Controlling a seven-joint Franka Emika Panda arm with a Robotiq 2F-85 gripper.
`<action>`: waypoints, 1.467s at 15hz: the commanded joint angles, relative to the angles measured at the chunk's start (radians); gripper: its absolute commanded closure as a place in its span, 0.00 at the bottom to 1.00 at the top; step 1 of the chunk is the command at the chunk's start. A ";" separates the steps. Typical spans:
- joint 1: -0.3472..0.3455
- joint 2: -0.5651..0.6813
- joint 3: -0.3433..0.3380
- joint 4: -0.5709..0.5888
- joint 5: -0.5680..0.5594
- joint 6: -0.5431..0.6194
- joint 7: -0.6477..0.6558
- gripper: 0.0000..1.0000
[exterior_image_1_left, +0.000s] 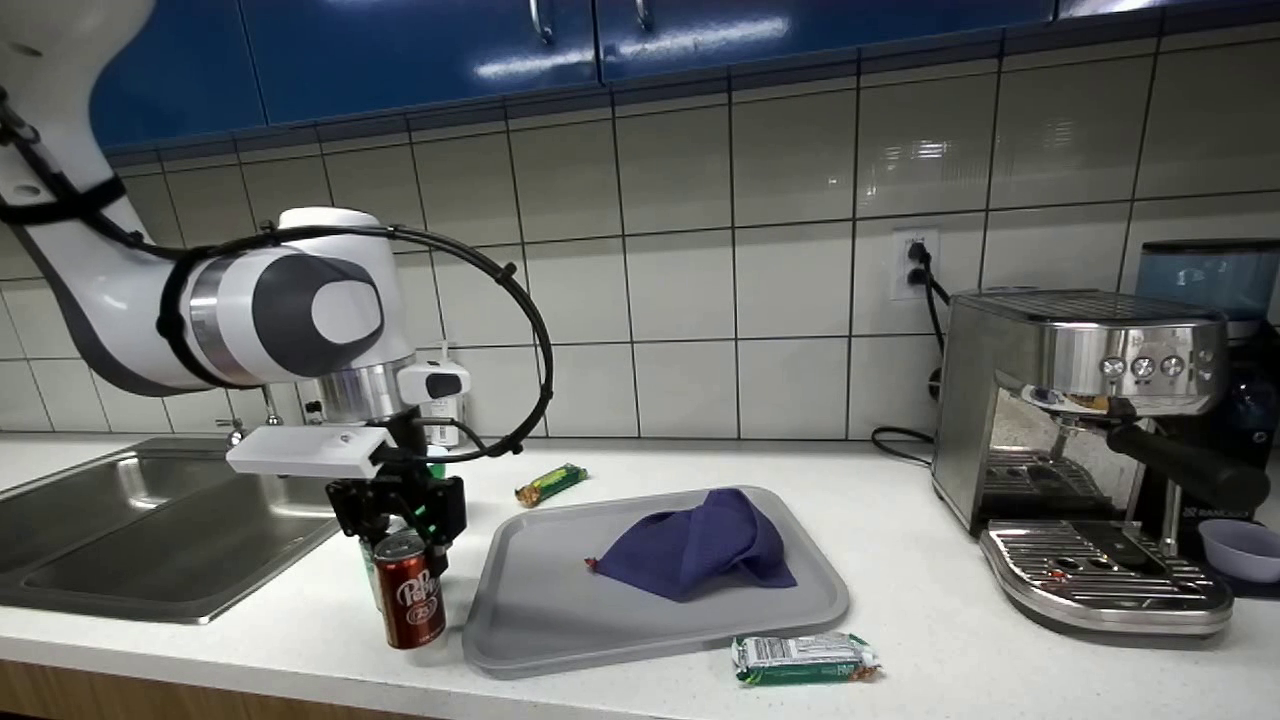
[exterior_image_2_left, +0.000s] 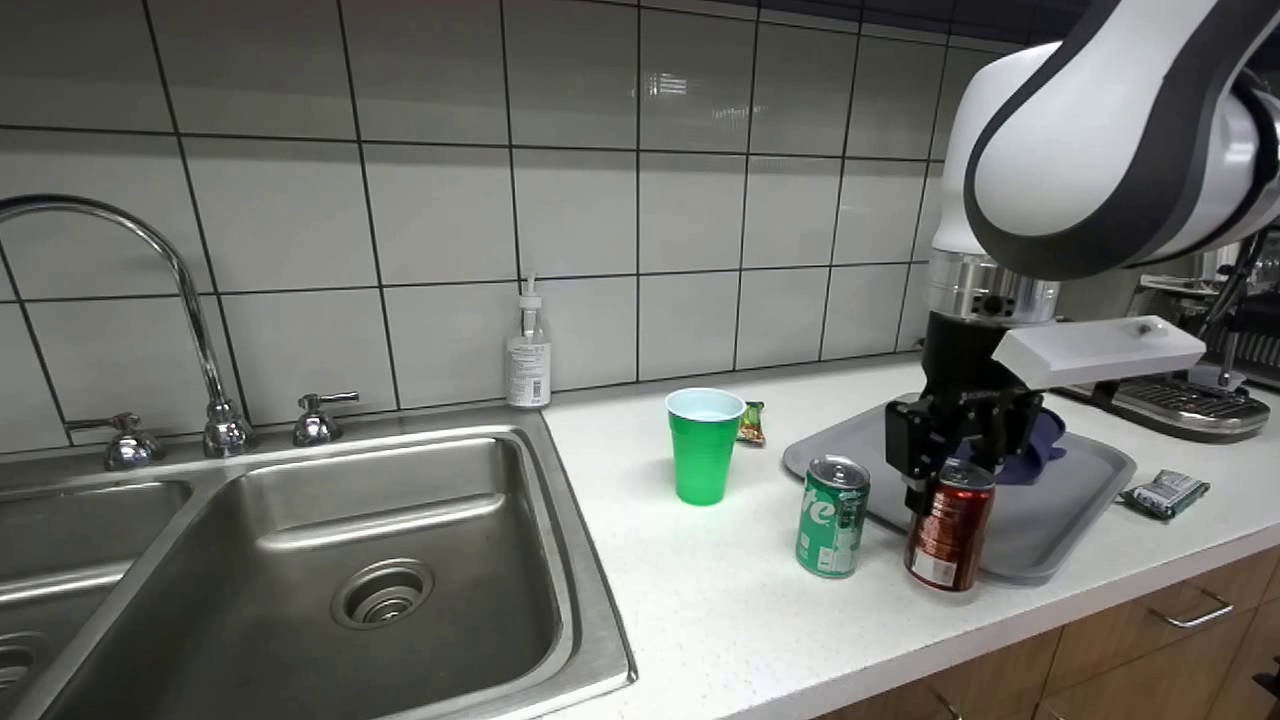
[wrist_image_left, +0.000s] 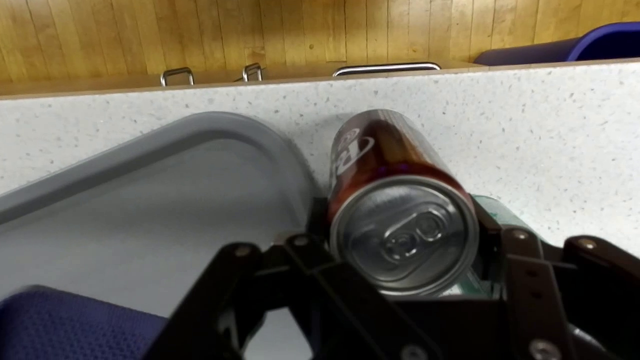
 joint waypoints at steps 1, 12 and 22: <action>-0.003 -0.012 0.006 -0.028 -0.029 0.051 -0.003 0.61; -0.002 0.048 -0.017 -0.020 -0.131 0.128 0.029 0.61; -0.001 0.044 -0.039 -0.023 -0.162 0.138 0.029 0.00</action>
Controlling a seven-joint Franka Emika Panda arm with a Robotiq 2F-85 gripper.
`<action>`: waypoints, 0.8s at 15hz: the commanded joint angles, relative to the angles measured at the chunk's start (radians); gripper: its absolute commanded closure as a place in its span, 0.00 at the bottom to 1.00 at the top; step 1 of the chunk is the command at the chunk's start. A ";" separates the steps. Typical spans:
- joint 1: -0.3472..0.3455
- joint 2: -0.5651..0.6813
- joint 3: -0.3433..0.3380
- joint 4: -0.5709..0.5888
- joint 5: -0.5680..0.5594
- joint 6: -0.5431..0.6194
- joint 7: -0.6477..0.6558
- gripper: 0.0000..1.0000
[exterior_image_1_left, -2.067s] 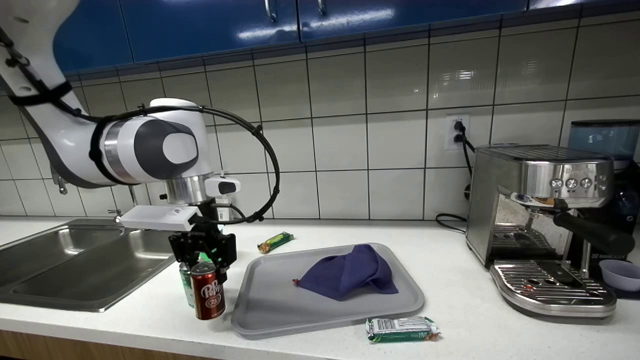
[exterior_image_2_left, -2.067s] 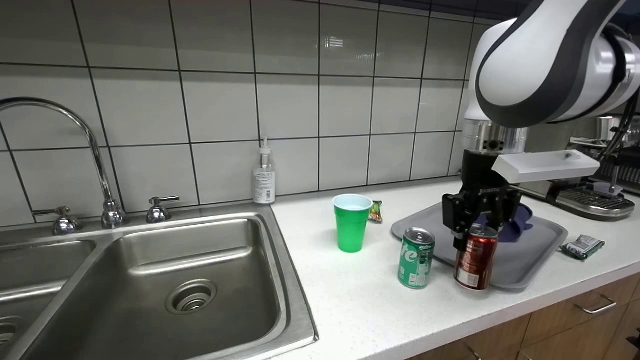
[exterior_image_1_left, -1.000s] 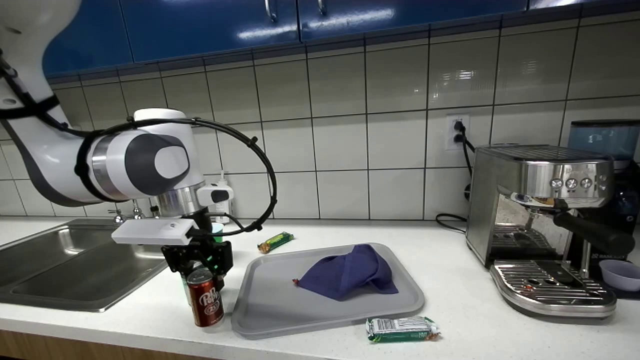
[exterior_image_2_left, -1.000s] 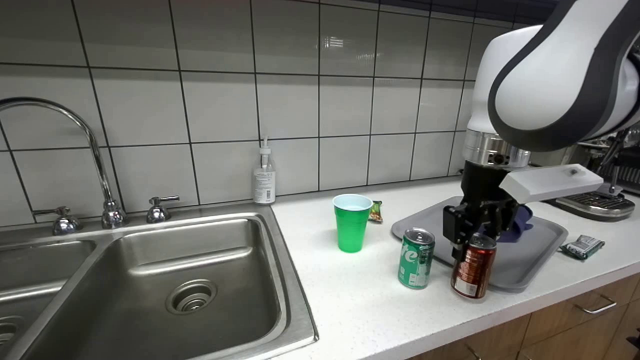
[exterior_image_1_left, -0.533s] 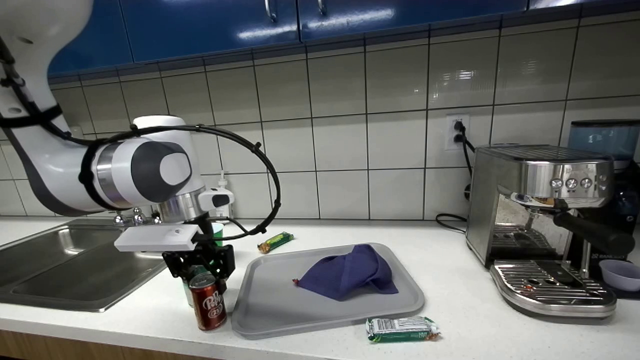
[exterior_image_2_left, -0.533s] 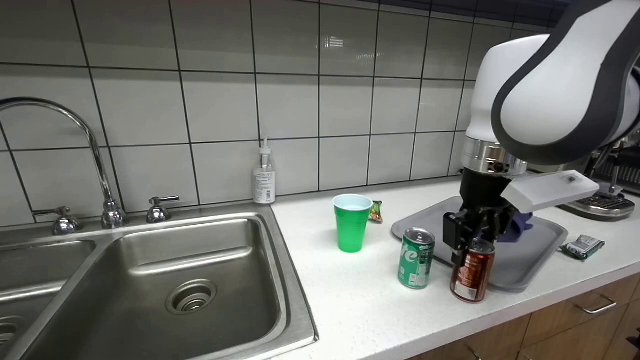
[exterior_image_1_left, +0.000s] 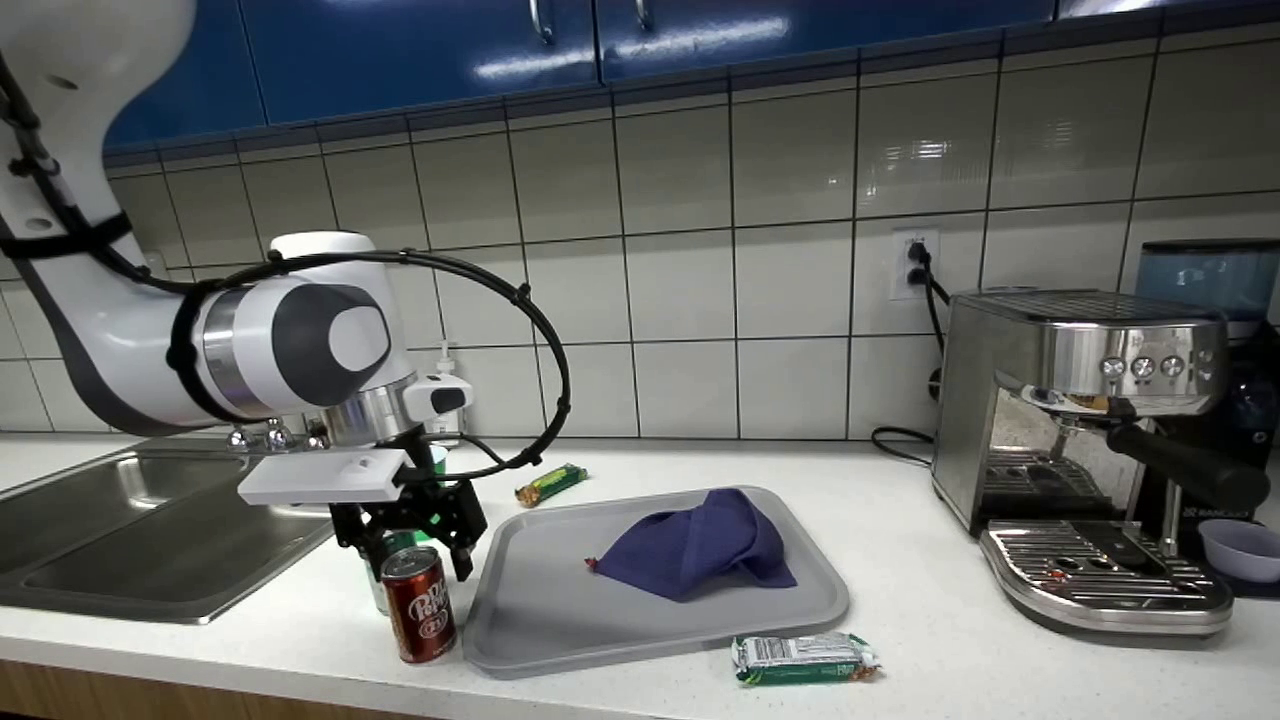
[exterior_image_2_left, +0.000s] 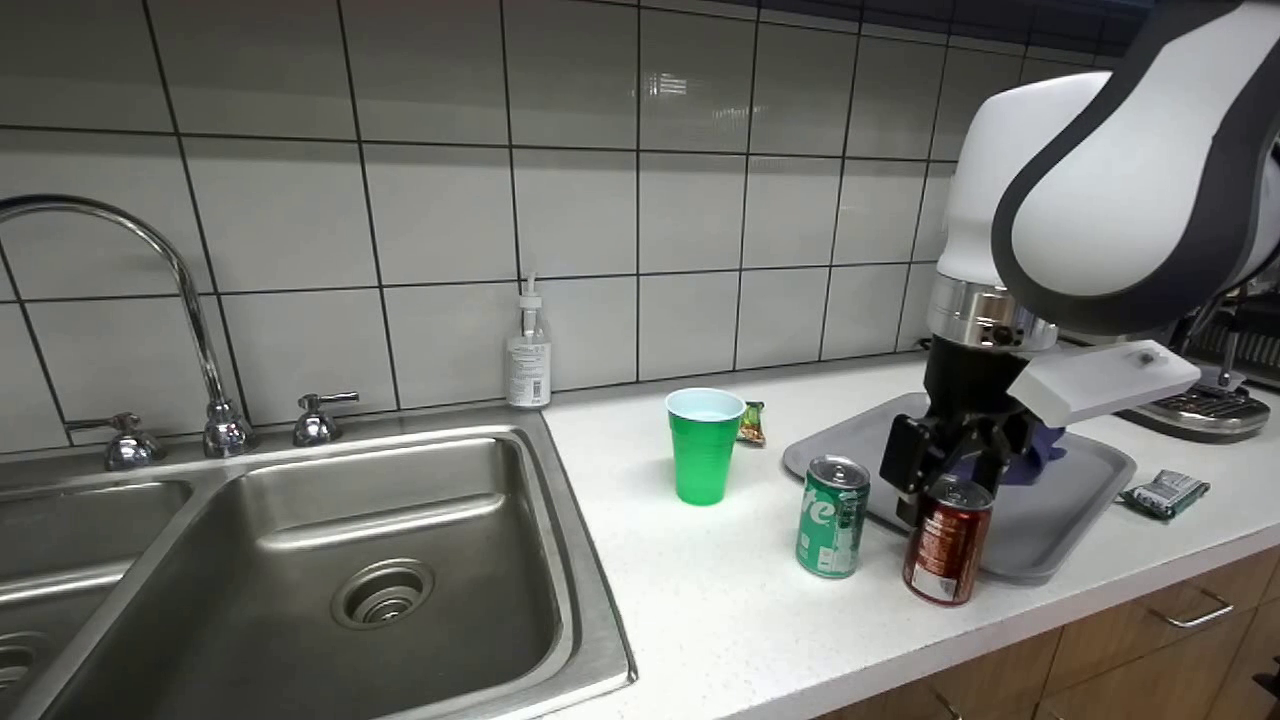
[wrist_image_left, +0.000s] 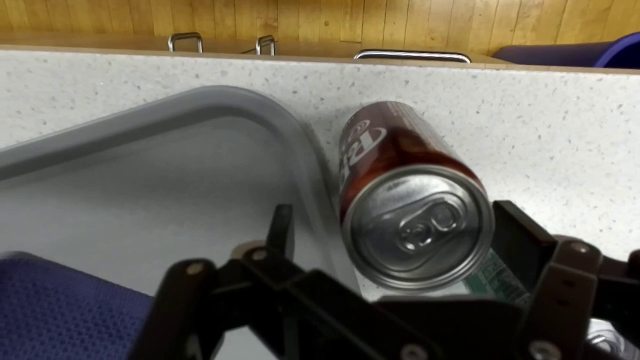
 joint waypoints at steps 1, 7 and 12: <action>-0.002 -0.018 -0.006 -0.004 -0.018 0.007 0.015 0.00; -0.008 -0.054 0.006 -0.009 0.035 -0.011 -0.024 0.00; -0.013 -0.083 0.006 -0.010 0.056 -0.016 -0.040 0.00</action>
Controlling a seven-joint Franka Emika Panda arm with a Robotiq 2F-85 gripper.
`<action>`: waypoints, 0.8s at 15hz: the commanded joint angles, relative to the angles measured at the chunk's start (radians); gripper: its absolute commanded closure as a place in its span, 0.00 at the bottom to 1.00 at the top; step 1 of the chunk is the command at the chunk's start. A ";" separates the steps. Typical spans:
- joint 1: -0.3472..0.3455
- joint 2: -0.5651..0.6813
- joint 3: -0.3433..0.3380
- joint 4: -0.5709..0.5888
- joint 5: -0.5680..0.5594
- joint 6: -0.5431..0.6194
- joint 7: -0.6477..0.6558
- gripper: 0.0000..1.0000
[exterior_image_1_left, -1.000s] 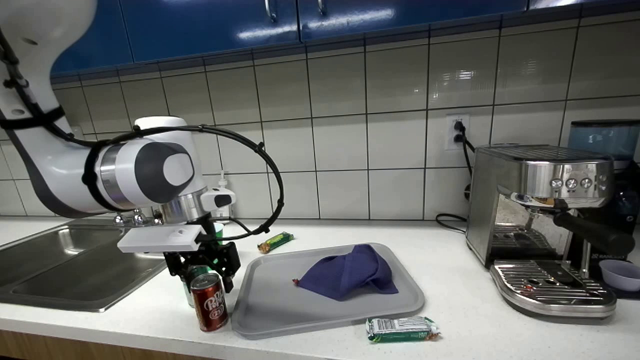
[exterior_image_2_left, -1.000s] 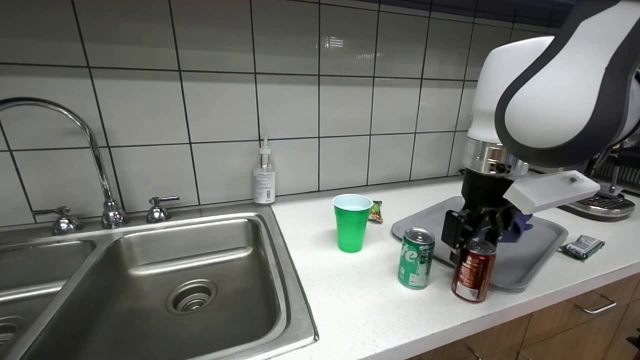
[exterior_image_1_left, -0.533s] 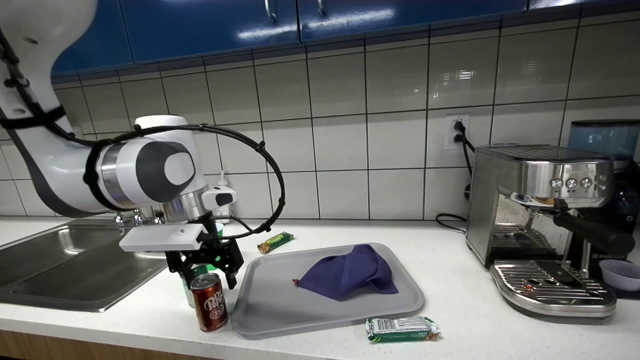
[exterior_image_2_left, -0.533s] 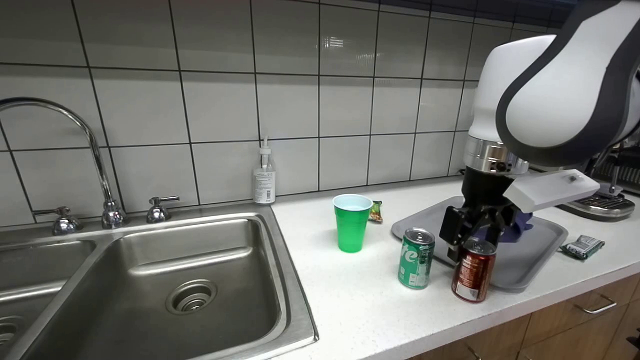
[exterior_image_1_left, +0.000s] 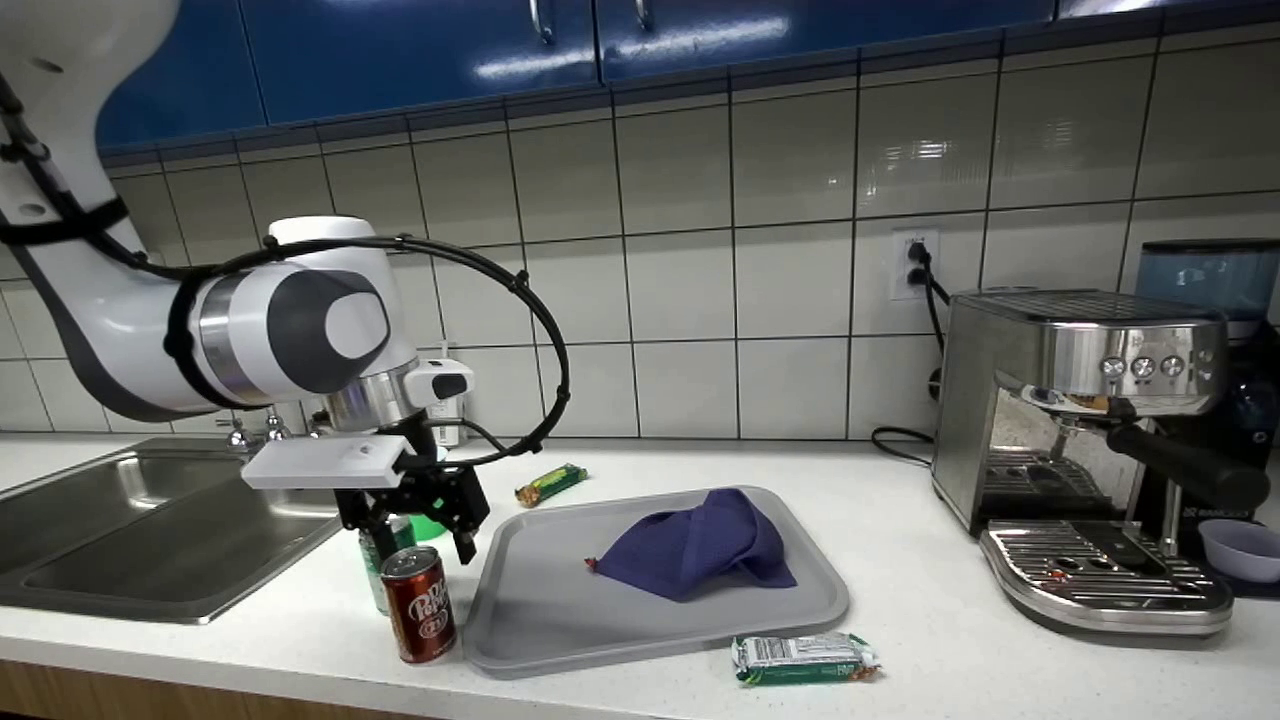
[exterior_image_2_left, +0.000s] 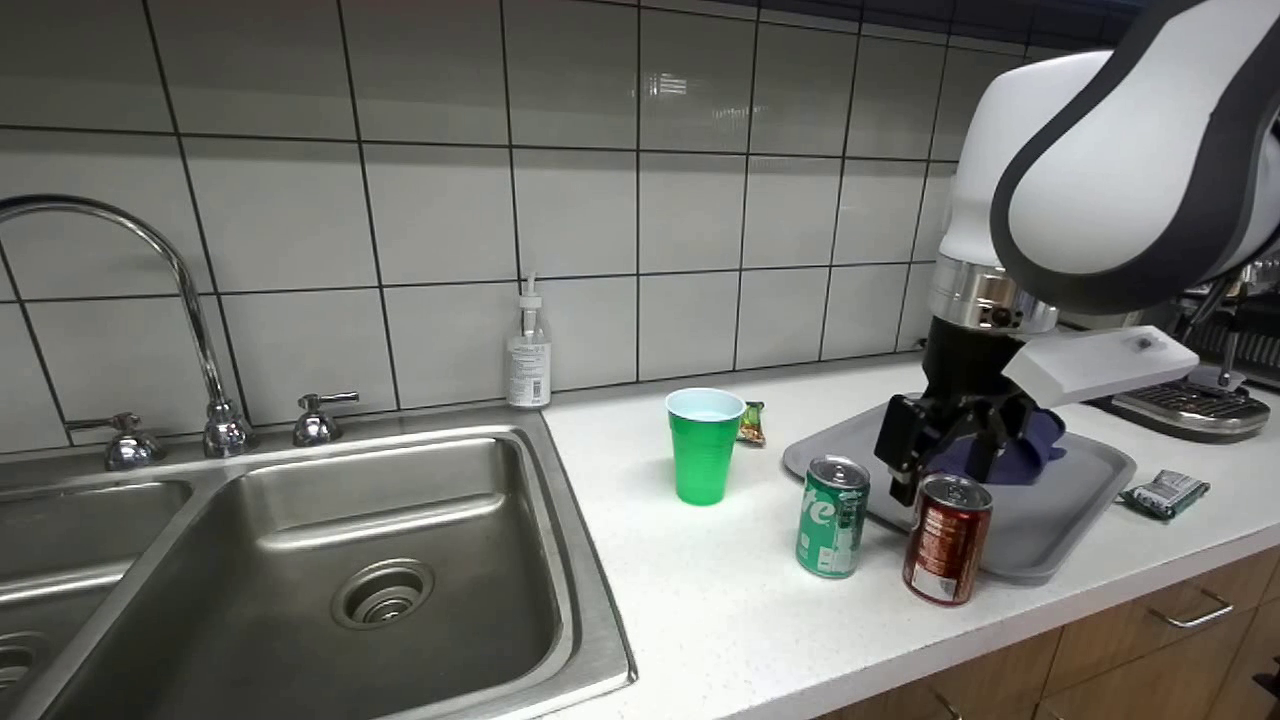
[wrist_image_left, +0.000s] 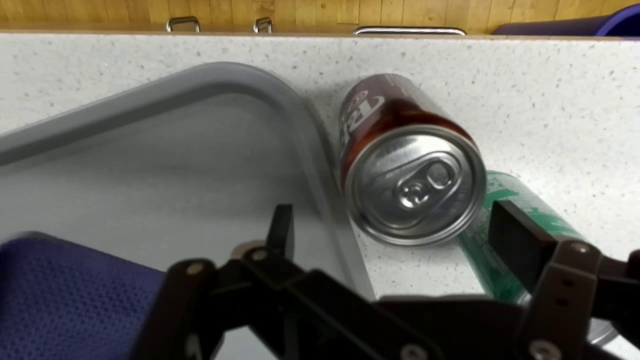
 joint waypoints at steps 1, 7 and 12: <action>-0.013 -0.055 0.006 -0.010 0.031 -0.019 -0.037 0.00; -0.032 -0.091 -0.003 -0.011 0.042 -0.022 -0.039 0.00; -0.066 -0.083 -0.028 0.017 0.031 -0.026 -0.024 0.00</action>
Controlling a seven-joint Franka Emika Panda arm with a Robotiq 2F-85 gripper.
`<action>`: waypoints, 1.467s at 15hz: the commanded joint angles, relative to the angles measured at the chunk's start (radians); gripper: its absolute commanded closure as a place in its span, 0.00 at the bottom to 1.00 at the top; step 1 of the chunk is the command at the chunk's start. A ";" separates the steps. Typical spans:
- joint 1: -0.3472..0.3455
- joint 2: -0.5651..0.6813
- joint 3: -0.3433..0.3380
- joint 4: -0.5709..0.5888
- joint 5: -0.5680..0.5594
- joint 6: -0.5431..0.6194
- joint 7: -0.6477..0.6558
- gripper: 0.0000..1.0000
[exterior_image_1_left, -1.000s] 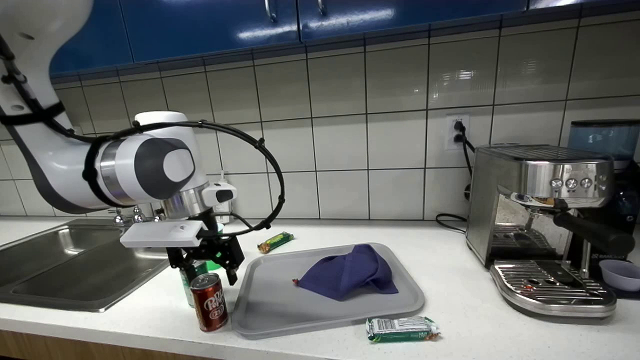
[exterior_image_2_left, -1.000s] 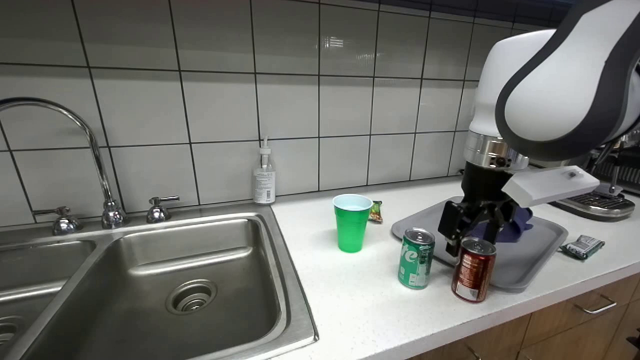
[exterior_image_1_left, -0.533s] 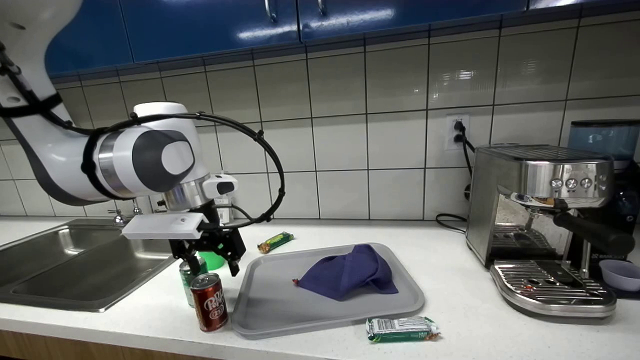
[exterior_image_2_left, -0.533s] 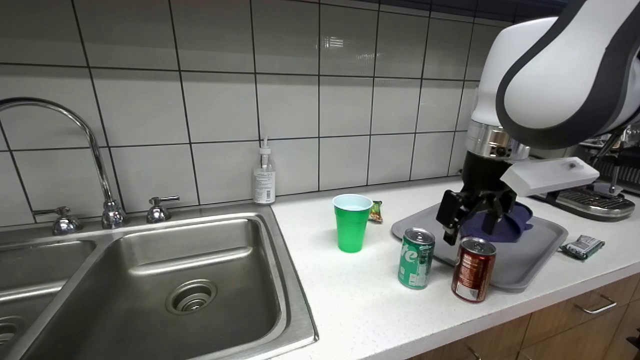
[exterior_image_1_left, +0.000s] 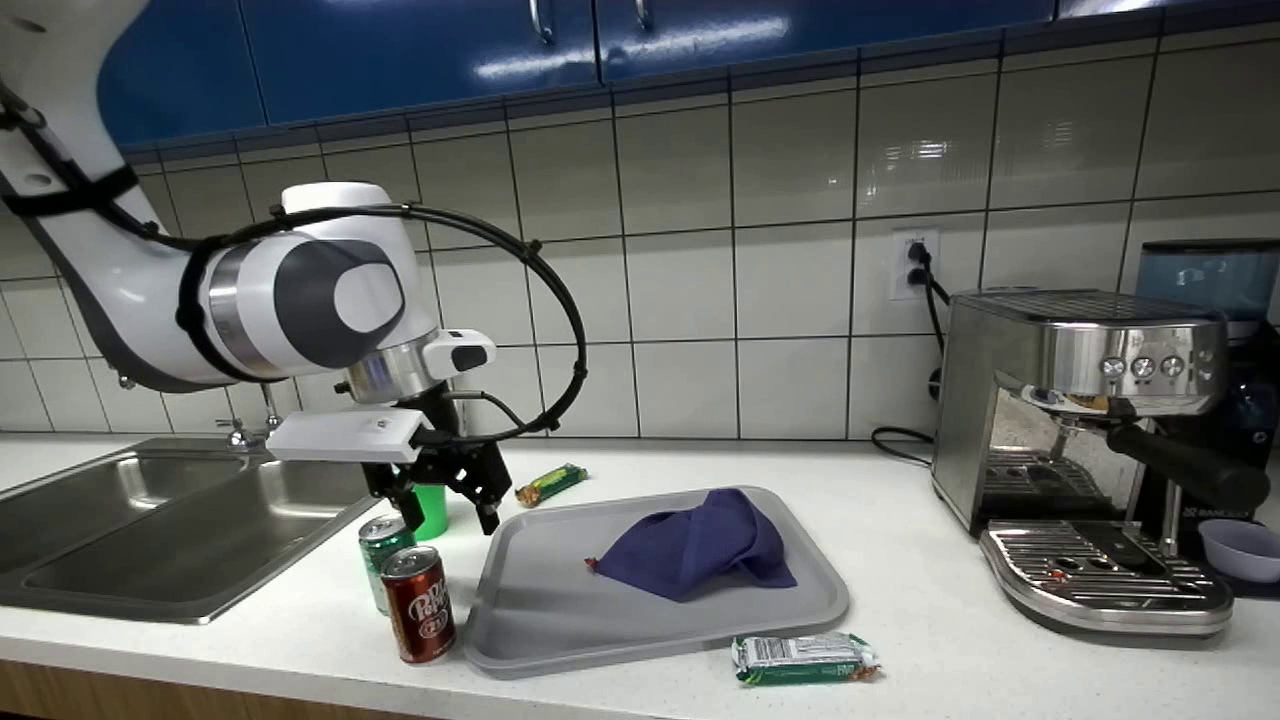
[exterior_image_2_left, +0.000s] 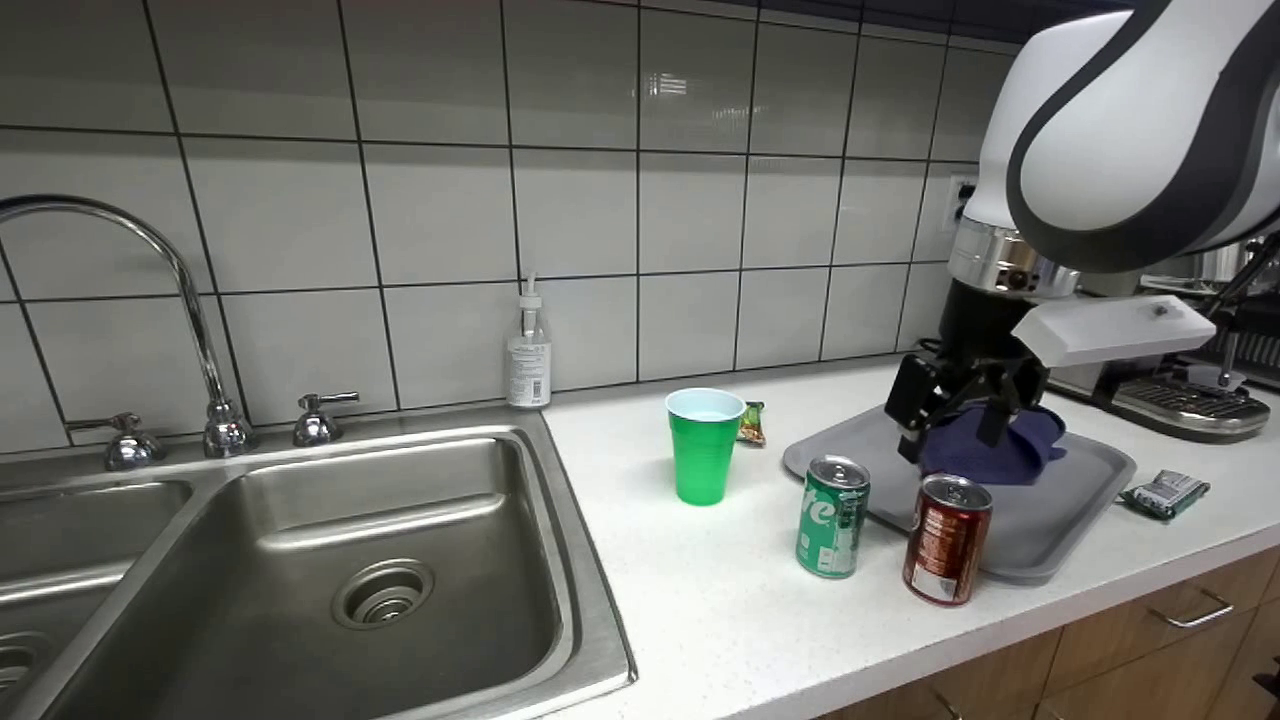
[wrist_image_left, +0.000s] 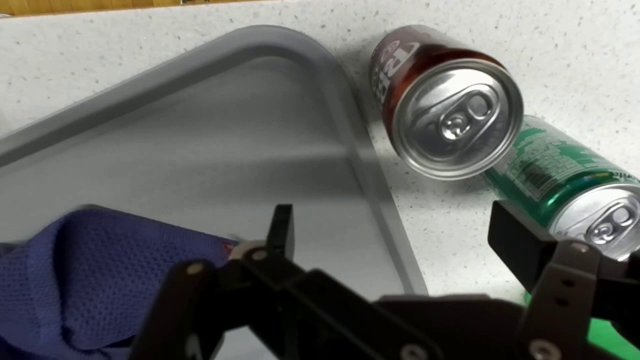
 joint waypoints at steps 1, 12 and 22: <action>-0.039 -0.014 -0.016 0.024 -0.002 -0.021 -0.010 0.00; -0.120 0.096 -0.102 0.150 -0.117 0.013 0.100 0.00; -0.078 0.264 -0.268 0.315 -0.201 0.016 0.258 0.00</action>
